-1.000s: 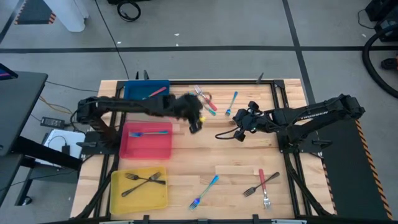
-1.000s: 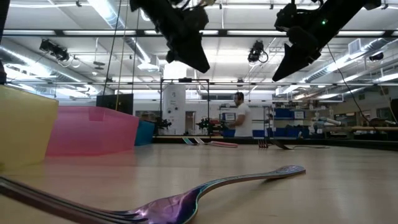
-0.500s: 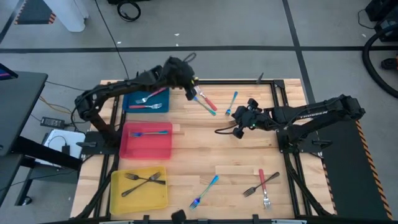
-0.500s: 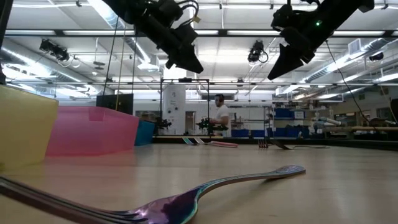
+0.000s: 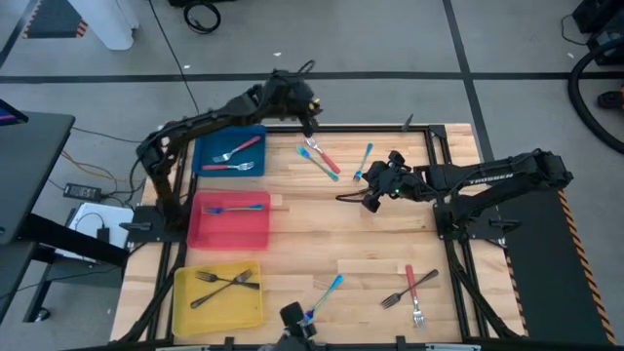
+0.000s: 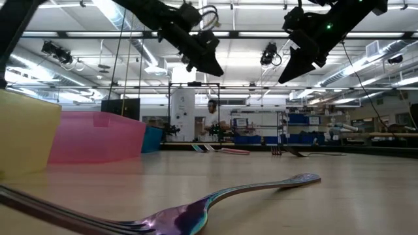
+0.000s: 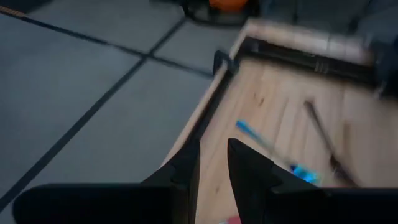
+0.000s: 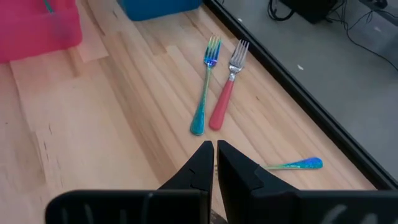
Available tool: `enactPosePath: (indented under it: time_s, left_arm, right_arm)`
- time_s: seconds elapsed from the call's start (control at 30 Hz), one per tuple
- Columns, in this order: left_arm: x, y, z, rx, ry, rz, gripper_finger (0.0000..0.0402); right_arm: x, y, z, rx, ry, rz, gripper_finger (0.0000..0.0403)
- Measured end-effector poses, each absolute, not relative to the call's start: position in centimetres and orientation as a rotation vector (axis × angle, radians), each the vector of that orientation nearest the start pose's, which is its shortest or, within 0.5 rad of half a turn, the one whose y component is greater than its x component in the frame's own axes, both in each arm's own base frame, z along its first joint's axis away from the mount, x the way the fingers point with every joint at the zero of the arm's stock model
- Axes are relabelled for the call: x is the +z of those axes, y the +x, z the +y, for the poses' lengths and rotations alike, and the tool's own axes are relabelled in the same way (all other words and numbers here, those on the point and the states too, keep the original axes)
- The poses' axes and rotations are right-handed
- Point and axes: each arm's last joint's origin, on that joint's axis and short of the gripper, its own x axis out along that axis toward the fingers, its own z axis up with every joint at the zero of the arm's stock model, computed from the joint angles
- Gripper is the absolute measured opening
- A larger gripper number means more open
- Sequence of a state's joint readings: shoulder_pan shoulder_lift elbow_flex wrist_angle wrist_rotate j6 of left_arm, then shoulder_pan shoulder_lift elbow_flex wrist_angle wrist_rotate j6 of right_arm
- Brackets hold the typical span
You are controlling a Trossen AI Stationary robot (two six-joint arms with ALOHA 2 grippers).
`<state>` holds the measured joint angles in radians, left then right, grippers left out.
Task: Sort silverware by color (type)
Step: Put the blue fork into the pink bin
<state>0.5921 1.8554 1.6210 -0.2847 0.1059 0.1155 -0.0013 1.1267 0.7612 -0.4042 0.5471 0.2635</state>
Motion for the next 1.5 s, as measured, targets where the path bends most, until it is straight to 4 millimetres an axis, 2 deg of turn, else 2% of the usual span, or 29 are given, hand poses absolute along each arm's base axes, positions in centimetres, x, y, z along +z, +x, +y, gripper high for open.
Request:
enactPosePath:
  time_s: [0.1,0.27,0.57,0.73,0.93,1.23,1.5]
  left_arm:
    - [29.7,37.2,24.3,0.382,-0.029,0.669,0.0082]
    - [26.1,38.5,24.8,0.284,0.015,0.853,0.0082]
    - [20.5,40.3,24.6,0.232,-0.04,0.976,0.0082]
    - [18.5,40.9,23.8,0.189,-0.047,1.044,0.0082]
    - [17.6,41.0,22.8,0.13,-0.026,1.115,0.0082]
    - [17.0,39.9,22.8,0.075,-0.025,1.222,0.0082]
    - [16.2,39.9,23.0,0.047,0.006,1.236,0.0082]
  right_arm:
    - [24.5,22.3,-1.5,-0.611,0.031,0.684,0.0029]
    - [23.9,22.1,-1.5,-0.587,0.033,0.711,0.0029]
    - [23.0,21.8,-1.6,-0.568,0.007,0.748,0.0029]
    - [23.0,21.8,-1.6,-0.566,0.008,0.747,0.0029]
    - [23.1,21.9,-1.6,-0.564,0.012,0.737,0.0029]
    - [23.1,21.9,-1.6,-0.562,0.014,0.734,0.0029]
    - [23.1,21.9,-1.6,-0.562,0.014,0.734,0.0029]
